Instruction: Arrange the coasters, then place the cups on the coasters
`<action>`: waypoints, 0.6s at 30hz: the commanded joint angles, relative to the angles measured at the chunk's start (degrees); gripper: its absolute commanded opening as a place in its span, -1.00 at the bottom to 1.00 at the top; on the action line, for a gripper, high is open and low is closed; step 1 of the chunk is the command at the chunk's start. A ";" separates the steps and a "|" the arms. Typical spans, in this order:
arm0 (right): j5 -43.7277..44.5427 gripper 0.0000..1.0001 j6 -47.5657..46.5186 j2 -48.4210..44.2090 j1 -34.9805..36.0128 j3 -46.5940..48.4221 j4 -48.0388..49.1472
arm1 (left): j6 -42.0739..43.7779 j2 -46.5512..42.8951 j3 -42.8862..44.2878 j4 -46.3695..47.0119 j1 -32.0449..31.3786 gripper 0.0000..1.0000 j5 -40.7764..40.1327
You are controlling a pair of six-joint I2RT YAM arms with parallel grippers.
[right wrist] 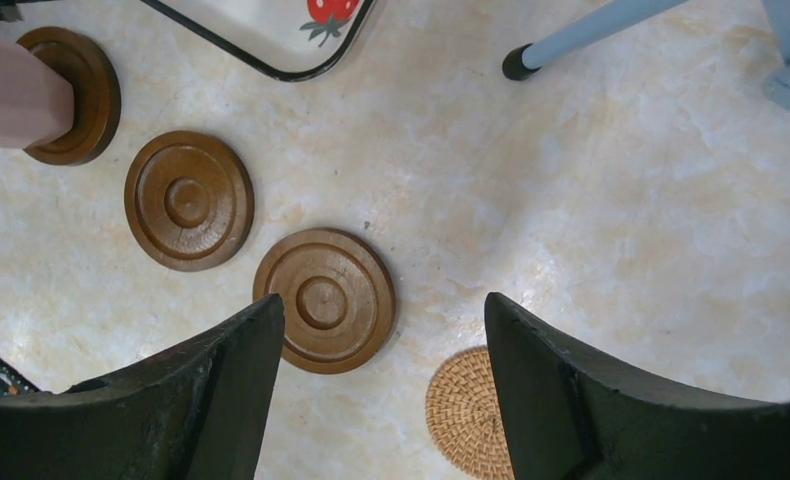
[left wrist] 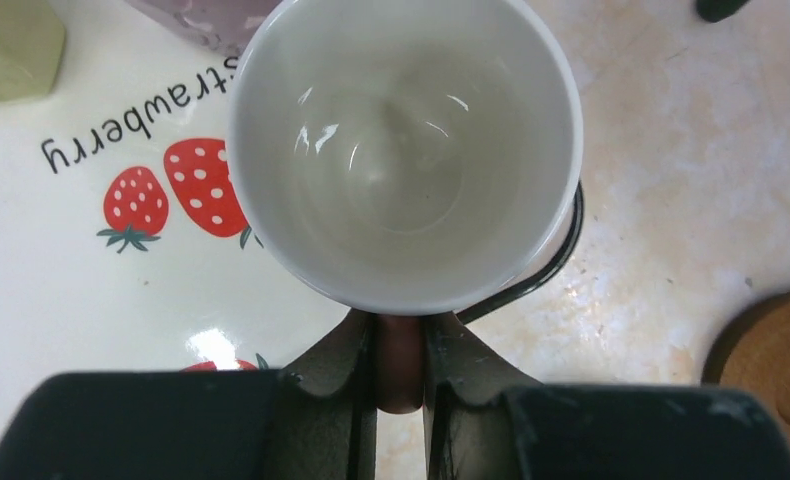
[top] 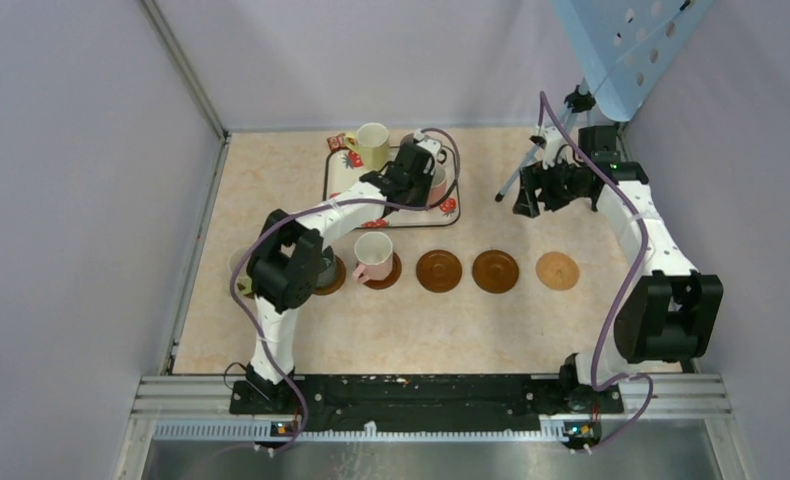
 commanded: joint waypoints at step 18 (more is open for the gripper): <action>-0.36 0.52 6.26 -9.53 -0.40 -11.53 8.08 | 2.07 -29.85 -25.47 12.65 -13.24 -1.00 -2.03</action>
